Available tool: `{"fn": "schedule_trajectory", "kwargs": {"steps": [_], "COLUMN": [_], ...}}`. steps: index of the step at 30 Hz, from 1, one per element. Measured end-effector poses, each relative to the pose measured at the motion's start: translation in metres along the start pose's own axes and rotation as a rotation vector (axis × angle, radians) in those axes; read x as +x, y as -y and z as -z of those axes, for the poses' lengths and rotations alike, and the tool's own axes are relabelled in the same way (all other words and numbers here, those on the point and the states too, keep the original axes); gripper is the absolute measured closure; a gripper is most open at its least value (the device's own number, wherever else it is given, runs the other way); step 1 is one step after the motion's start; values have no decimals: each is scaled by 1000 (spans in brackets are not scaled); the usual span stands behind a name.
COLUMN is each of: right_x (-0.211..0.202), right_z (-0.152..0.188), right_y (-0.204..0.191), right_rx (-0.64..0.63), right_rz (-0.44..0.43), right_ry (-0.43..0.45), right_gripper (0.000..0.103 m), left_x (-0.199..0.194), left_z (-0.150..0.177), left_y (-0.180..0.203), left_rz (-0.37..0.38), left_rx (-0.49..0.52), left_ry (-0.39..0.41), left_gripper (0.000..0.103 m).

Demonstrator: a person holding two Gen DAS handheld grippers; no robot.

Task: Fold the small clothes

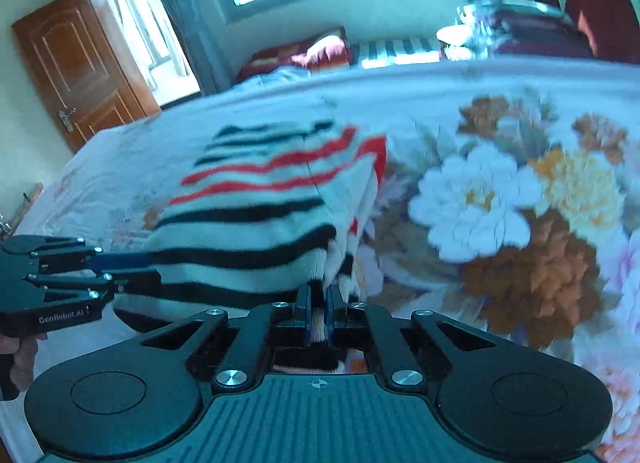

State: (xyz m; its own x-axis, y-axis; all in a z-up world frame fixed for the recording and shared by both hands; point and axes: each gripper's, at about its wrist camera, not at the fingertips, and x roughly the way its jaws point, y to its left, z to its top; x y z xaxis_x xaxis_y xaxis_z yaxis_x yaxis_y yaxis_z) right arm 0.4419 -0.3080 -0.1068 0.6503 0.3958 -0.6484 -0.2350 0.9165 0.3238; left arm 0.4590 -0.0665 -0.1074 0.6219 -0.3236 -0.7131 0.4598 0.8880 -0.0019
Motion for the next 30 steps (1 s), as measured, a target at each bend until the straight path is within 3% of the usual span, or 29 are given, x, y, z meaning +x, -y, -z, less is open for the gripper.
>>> {"fn": "schedule_trajectory", "kwargs": {"steps": [4,6,8,11,16,23,26,28,30], "right_x": [4,24,53,58,54,13,21,38,42], "right_z": [-14,-15,-6,5,7,5,14,24,30], "right_y": [-24,-25,-16,-3,-4,-30,-35,-29,-19], "right_rx": [-157,-181,-181,-121,-128,-170,-212,-218,-191], "right_rz": [63,89,140,112,123,66,77,111,94], "right_ry": [43,-3,-118,-131,-142,-32,-72,-148,-136], "right_gripper": [98,98,98,98,98,98,98,98,98], "left_x": [5,13,19,21,20,19,19,19,20], "left_z": [5,9,15,20,21,23,23,24,24], "left_y": [2,0,-2,-3,0,4,6,7,8], "left_rz": [-35,-39,-38,-42,-57,-83,-92,-94,-100], "left_rx": [-36,-65,-86,-100,-94,-98,-98,-93,-90], "left_ry": [-26,-48,-60,-55,-55,-59,-61,-64,-67], "left_gripper": [79,79,78,78,78,79,79,79,79]}}
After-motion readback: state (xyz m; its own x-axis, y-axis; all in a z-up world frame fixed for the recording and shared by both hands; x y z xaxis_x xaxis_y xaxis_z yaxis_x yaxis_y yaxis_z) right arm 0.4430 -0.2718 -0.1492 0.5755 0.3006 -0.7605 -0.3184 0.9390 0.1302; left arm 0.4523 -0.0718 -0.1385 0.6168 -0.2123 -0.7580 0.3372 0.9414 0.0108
